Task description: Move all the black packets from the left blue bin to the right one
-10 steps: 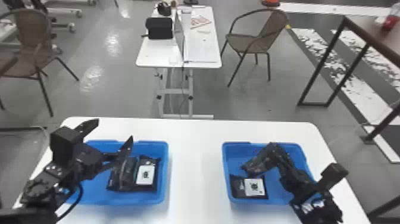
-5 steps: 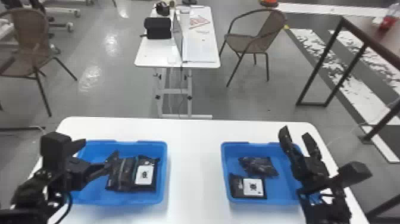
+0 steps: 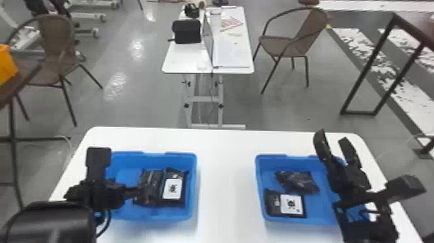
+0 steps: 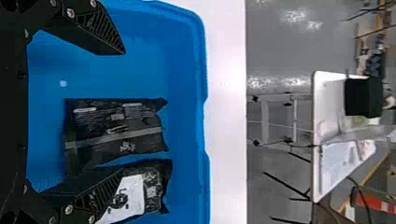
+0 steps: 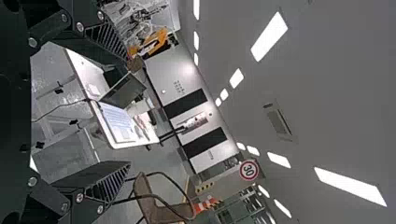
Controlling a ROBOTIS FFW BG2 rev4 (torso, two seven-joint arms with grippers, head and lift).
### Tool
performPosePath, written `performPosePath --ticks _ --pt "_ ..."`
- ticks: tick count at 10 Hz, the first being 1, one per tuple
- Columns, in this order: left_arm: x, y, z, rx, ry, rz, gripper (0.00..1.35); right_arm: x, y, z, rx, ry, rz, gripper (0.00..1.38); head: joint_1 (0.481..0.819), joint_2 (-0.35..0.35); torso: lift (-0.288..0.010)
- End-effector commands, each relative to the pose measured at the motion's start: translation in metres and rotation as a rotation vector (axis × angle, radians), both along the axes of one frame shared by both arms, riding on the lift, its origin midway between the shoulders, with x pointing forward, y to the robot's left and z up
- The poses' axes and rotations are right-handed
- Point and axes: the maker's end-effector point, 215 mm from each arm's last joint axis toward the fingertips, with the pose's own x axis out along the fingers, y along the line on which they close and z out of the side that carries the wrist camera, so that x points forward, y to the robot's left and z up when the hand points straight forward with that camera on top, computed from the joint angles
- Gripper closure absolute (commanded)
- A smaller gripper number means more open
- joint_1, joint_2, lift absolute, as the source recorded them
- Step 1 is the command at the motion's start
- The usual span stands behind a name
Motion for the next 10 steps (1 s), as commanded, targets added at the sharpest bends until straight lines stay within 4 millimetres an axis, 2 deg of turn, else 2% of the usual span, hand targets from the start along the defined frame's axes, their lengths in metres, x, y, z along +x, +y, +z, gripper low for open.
performPosePath --ticks 1,3,6,9,10 --pt "-0.005 -0.009 -0.026 -0.033 0.103 0.017 0.16 -0.001 0.003 -0.005 0.013 0.009 0.011 0.28 0.695 -0.015 0.0" --pt "-0.002 -0.011 -0.032 0.031 0.152 0.038 0.16 0.001 0.009 -0.009 0.028 0.017 0.029 0.28 0.695 -0.014 0.0" --pt "0.003 -0.019 -0.06 -0.005 0.214 0.039 0.18 0.0 0.011 -0.011 0.048 0.019 0.039 0.28 0.695 -0.014 0.0" --pt "0.011 -0.02 -0.077 -0.059 0.214 0.03 0.2 -0.001 0.012 -0.011 0.06 0.017 0.049 0.28 0.695 -0.022 0.0" --pt "0.01 -0.019 -0.082 -0.064 0.228 0.025 0.38 -0.001 0.013 -0.012 0.063 0.018 0.052 0.28 0.695 -0.023 0.0"
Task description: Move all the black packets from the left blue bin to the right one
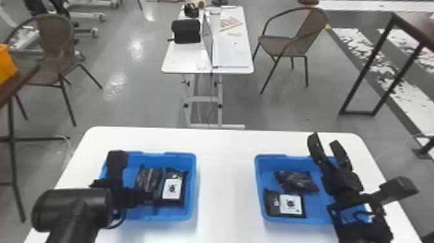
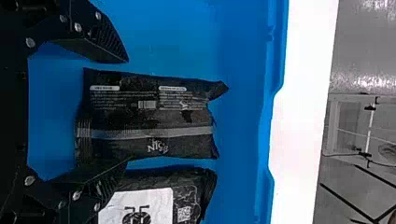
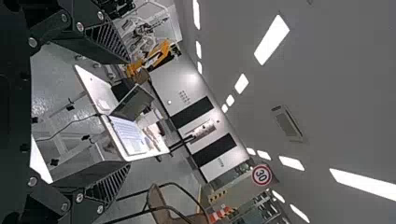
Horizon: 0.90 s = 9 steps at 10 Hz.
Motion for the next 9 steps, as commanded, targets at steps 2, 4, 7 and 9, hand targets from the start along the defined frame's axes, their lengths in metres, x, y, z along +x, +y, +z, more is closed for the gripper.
performPosePath --ticks 2,4,7,9 --pt "0.005 -0.006 -0.005 -0.05 -0.032 -0.028 0.92 0.0 0.001 0.0 0.005 0.0 0.006 0.28 0.695 -0.022 0.0" --pt "0.015 -0.016 0.015 -0.124 -0.096 -0.088 1.21 0.0 0.005 -0.002 0.012 0.004 0.016 0.28 0.695 -0.032 0.0" --pt "0.019 -0.027 0.081 -0.234 -0.347 -0.23 1.21 0.001 0.019 0.001 0.029 -0.006 0.05 0.28 0.695 -0.037 0.0" --pt "0.01 -0.063 0.121 -0.35 -0.47 -0.357 1.21 0.002 0.036 0.005 0.044 -0.018 0.113 0.28 0.695 -0.041 0.0"
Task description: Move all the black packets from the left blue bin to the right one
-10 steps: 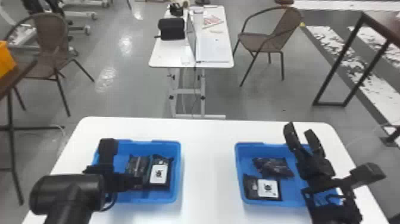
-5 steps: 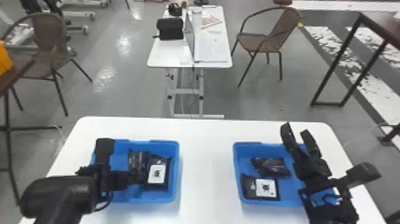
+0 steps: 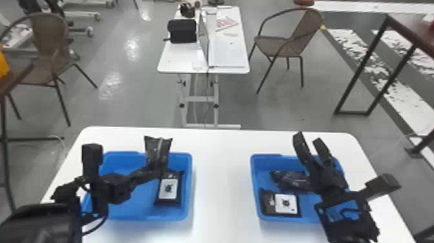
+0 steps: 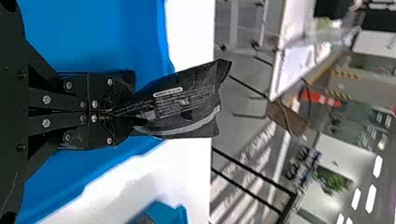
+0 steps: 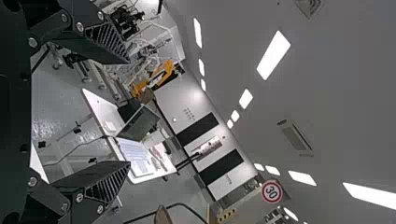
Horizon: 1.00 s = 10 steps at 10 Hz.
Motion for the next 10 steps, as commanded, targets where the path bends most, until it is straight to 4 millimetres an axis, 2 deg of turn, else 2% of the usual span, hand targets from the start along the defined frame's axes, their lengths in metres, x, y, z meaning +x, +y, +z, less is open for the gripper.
performPosePath --ticks 1,3,5,10 --pt "-0.001 -0.031 0.032 -0.063 -0.095 -0.116 1.21 0.009 0.029 0.005 0.019 -0.006 0.095 0.28 0.695 -0.049 0.0" --pt "0.002 -0.079 0.053 -0.115 -0.13 -0.301 1.21 0.02 0.063 0.019 0.019 -0.052 0.207 0.28 0.695 -0.056 0.0" --pt "0.007 -0.119 0.063 -0.139 -0.132 -0.441 1.21 0.028 0.085 0.025 0.016 -0.055 0.26 0.28 0.695 -0.07 0.0" --pt "0.011 -0.204 0.089 -0.193 -0.159 -0.602 1.21 0.031 0.15 0.033 0.005 -0.049 0.416 0.27 0.695 -0.096 0.0"
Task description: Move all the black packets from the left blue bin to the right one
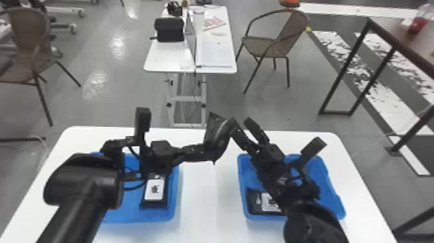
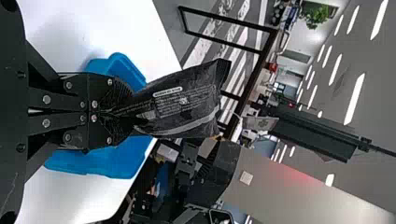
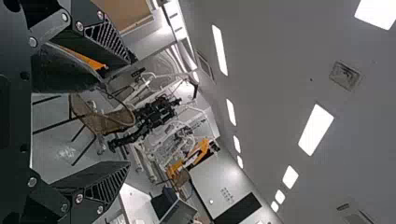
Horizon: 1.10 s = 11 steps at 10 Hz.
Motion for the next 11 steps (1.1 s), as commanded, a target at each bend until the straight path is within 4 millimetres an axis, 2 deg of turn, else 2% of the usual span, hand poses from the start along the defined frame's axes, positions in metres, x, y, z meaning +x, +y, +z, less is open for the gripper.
performPosePath --ticks 1,2,3,4,5,7,8,9,10,11 --pt "0.0 -0.022 0.006 -0.012 -0.004 -0.041 1.21 0.0 0.018 0.001 -0.006 0.0 0.036 0.27 0.695 -0.098 0.0" --pt "0.0 -0.032 0.01 -0.014 -0.01 -0.059 1.21 -0.001 0.027 0.002 -0.009 -0.002 0.058 0.27 0.695 -0.102 0.0" --pt "0.0 -0.037 0.011 -0.016 -0.01 -0.065 1.21 -0.001 0.035 0.002 -0.015 -0.004 0.08 0.33 0.695 -0.104 0.0" --pt "0.0 -0.038 0.012 -0.02 -0.012 -0.065 1.21 -0.001 0.039 0.0 -0.028 -0.009 0.104 0.89 0.695 -0.103 0.0" --pt "-0.001 -0.038 0.011 -0.02 -0.009 -0.065 1.21 0.0 0.038 0.0 -0.033 -0.007 0.094 1.29 0.695 -0.1 0.0" --pt "-0.001 -0.036 0.009 -0.031 -0.002 -0.049 1.21 0.001 0.036 0.003 -0.033 -0.019 0.082 1.28 0.695 -0.1 0.0" --pt "0.0 -0.031 0.005 -0.037 0.014 -0.028 1.11 0.001 0.034 0.002 -0.031 -0.018 0.078 1.28 0.695 -0.1 0.0" --pt "-0.001 -0.024 -0.003 -0.049 0.053 0.005 0.8 0.002 0.031 0.002 -0.027 -0.02 0.071 1.28 0.695 -0.097 0.0" --pt "-0.002 -0.011 -0.01 -0.059 0.067 0.042 0.43 0.006 0.02 0.002 -0.023 -0.017 0.045 1.28 0.695 -0.095 0.0" --pt "-0.001 0.012 -0.017 -0.05 0.069 0.113 0.16 0.01 0.003 -0.005 -0.031 -0.004 0.013 1.28 0.695 -0.091 0.0"
